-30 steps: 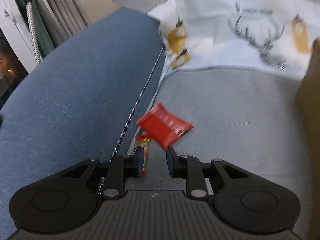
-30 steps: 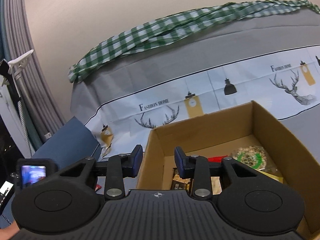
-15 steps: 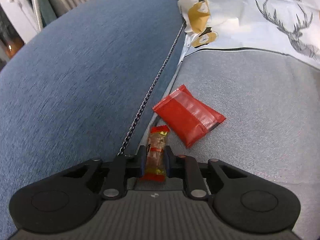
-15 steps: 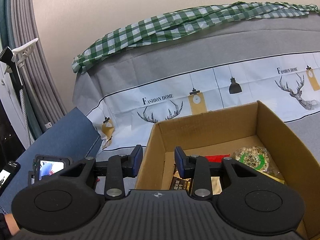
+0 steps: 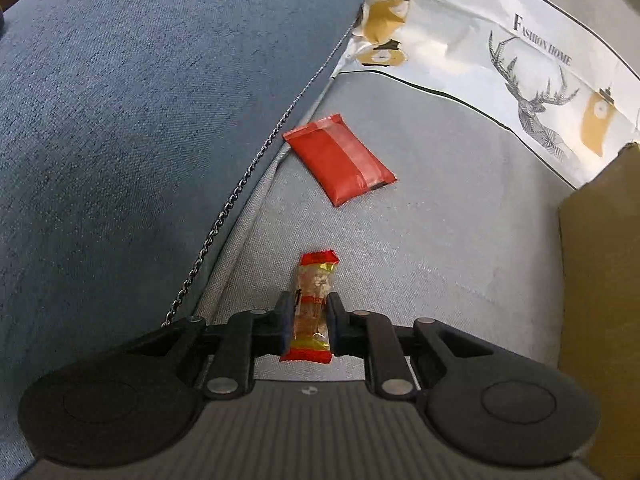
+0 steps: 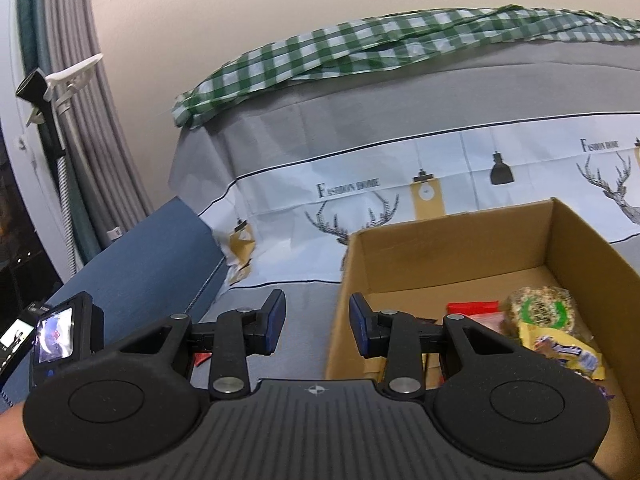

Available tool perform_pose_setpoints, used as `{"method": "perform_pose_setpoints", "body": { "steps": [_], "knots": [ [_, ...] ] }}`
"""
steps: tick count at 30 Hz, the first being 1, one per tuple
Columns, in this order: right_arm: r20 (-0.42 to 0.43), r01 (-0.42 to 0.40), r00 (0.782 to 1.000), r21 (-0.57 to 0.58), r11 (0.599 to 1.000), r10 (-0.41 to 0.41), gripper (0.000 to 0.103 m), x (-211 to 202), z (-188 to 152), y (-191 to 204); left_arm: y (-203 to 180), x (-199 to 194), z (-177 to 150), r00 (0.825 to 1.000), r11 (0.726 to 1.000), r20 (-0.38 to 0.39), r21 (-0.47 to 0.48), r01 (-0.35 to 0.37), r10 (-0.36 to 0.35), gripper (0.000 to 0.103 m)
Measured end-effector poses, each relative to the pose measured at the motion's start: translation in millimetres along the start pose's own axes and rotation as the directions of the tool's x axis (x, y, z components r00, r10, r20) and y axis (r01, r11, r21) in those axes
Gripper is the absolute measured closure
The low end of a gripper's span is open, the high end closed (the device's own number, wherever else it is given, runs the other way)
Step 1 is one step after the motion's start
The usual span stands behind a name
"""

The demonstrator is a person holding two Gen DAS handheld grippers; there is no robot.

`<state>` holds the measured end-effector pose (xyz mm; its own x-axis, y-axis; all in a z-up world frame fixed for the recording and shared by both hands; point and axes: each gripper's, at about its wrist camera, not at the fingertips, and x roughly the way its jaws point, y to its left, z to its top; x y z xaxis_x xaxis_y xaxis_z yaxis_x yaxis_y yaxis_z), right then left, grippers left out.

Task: Organize snacks
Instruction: 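Grasp the small red-gold candy with the left gripper while the right grasps the red packet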

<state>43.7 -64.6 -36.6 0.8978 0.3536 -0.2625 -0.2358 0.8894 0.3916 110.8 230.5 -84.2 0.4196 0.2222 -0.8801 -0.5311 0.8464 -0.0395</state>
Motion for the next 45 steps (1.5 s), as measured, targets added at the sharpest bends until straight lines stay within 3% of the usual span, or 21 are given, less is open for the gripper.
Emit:
{"method": "perform_pose_setpoints", "body": {
  "steps": [8, 14, 18, 22, 24, 30, 32, 34, 36, 40, 42, 45],
  "knots": [
    [-0.030, -0.045, 0.999, -0.030, 0.999, 0.044, 0.065, 4.1, -3.8, 13.8, 25.2, 12.7, 2.6, 0.996, 0.991, -0.055, -0.121, 0.062, -0.069, 0.085],
    [-0.115, -0.147, 0.983, -0.038, 0.988, 0.142, 0.065, 17.2, 18.0, 21.8, 44.2, 6.2, -12.7, 0.987, 0.924, -0.076, -0.369, 0.102, -0.139, 0.085],
    [-0.214, -0.231, 0.952, -0.044, 0.972, 0.217, 0.063, 52.3, 53.9, 61.2, 40.4, 3.5, -19.6, 0.989, 0.894, -0.065, -0.438, 0.088, -0.129, 0.085],
    [-0.320, -0.295, 0.920, -0.189, 0.937, 0.225, 0.055, 104.1, 71.2, 105.9, 46.2, 5.5, -17.5, 0.989, 0.868, -0.058, -0.488, 0.090, -0.135, 0.085],
    [-0.383, -0.328, 0.898, -0.259, 0.908, 0.216, 0.052, 134.5, 68.2, 127.6, 45.7, 6.1, -17.3, 0.990, 0.871, -0.056, -0.484, 0.086, -0.129, 0.085],
    [-0.520, -0.367, 0.844, -0.379, 0.849, 0.132, 0.052, 220.8, 30.0, 170.0, 45.8, 5.1, -17.1, 0.991, 0.873, -0.051, -0.480, 0.084, -0.123, 0.085],
    [-0.563, -0.383, 0.819, -0.393, 0.836, 0.111, 0.047, 245.5, 14.7, 175.8, 47.9, 6.3, -16.6, 0.990, 0.872, -0.054, -0.482, 0.088, -0.130, 0.085],
    [-0.593, -0.393, 0.801, -0.411, 0.823, 0.087, 0.037, 266.7, 0.5, 182.4, 49.8, 6.2, -16.6, 0.990, 0.872, -0.055, -0.481, 0.090, -0.133, 0.085],
    [-0.621, -0.420, 0.778, -0.410, 0.810, 0.089, 0.031, 281.1, -9.9, 187.3, 49.0, 6.1, -16.0, 0.990, 0.876, -0.058, -0.475, 0.088, -0.130, 0.085],
    [-0.653, -0.459, 0.753, -0.433, 0.776, 0.081, 0.025, 305.4, -25.6, 196.5, 47.6, 7.5, -14.5, 0.990, 0.875, -0.063, -0.476, 0.084, -0.129, 0.085],
    [-0.676, -0.478, 0.733, -0.440, 0.760, 0.070, 0.025, 313.4, -34.7, 201.5, 47.1, 7.8, -13.2, 0.990, 0.875, -0.066, -0.476, 0.081, -0.127, 0.085],
    [-0.682, -0.491, 0.730, -0.481, 0.726, 0.041, 0.030, 315.4, -47.0, 207.0, 45.0, 8.9, -11.4, 0.990, 0.875, -0.067, -0.478, 0.075, -0.122, 0.085]
  ]
}}
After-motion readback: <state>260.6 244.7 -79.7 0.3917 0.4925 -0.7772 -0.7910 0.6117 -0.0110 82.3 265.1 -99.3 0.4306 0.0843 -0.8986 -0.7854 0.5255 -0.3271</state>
